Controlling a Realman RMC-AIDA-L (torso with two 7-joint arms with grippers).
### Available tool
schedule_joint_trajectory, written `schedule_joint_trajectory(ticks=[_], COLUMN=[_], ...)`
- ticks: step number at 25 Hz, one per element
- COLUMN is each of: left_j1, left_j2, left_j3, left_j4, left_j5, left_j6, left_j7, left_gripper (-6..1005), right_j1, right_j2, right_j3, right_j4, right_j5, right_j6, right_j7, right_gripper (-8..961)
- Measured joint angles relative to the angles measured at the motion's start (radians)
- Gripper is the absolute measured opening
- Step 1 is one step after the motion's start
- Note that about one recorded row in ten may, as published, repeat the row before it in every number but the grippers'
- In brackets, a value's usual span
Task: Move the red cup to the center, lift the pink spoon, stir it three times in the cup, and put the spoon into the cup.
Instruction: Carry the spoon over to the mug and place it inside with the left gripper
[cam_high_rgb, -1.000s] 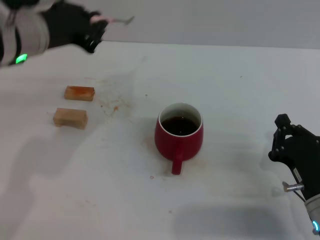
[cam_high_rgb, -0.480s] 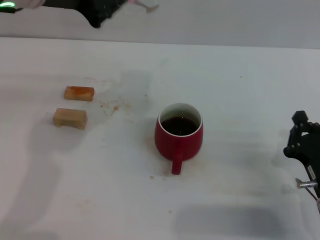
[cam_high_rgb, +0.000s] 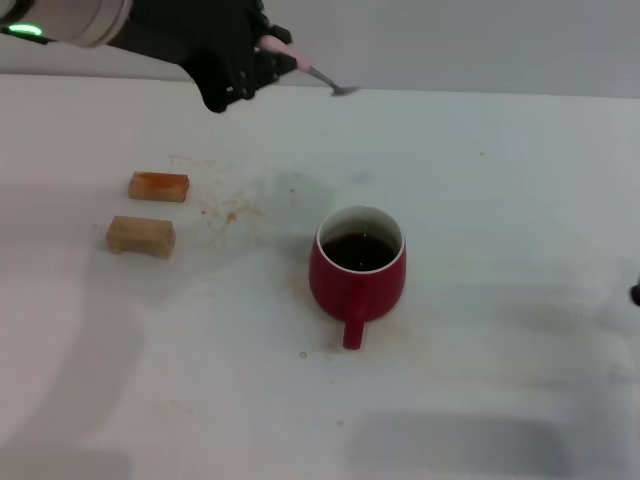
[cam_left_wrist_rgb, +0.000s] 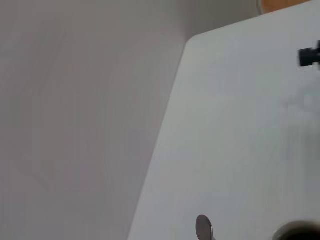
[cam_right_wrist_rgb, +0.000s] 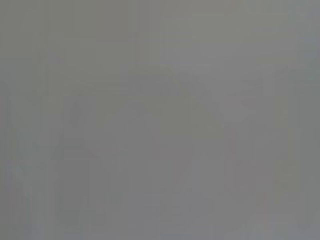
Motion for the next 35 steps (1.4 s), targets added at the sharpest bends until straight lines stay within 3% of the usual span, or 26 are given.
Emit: schedule_joint_trajectory(ticks=[4, 14, 20, 35], left_j1=[0.012, 0.035, 0.058, 0.054], left_j2=[0.000, 0.000, 0.001, 0.002], left_j3=[0.007, 0.101, 0.110, 0.127], left_j4=[-0.014, -0.003, 0.007, 0.186], left_j5=[-0.073, -0.067, -0.059, -0.031], left_j6=[-0.033, -0.078, -0.074, 0.002], left_j7=[-0.012, -0.047, -0.050, -0.007], left_gripper=[188, 194, 197, 206], right_j1=[-0.026, -0.070, -0.074, -0.084], right_j2=[0.001, 0.001, 0.002, 0.003], right_j3=[0.048, 0.094, 0.090, 0.082], right_j4=[-0.019, -0.035, -0.039, -0.035], right_j5=[0.000, 0.000, 0.000, -0.004], right_j6=[-0.021, -0.064, -0.065, -0.071], right_j7=[0.000, -0.002, -0.003, -0.003], right_gripper=[0, 0, 0, 0])
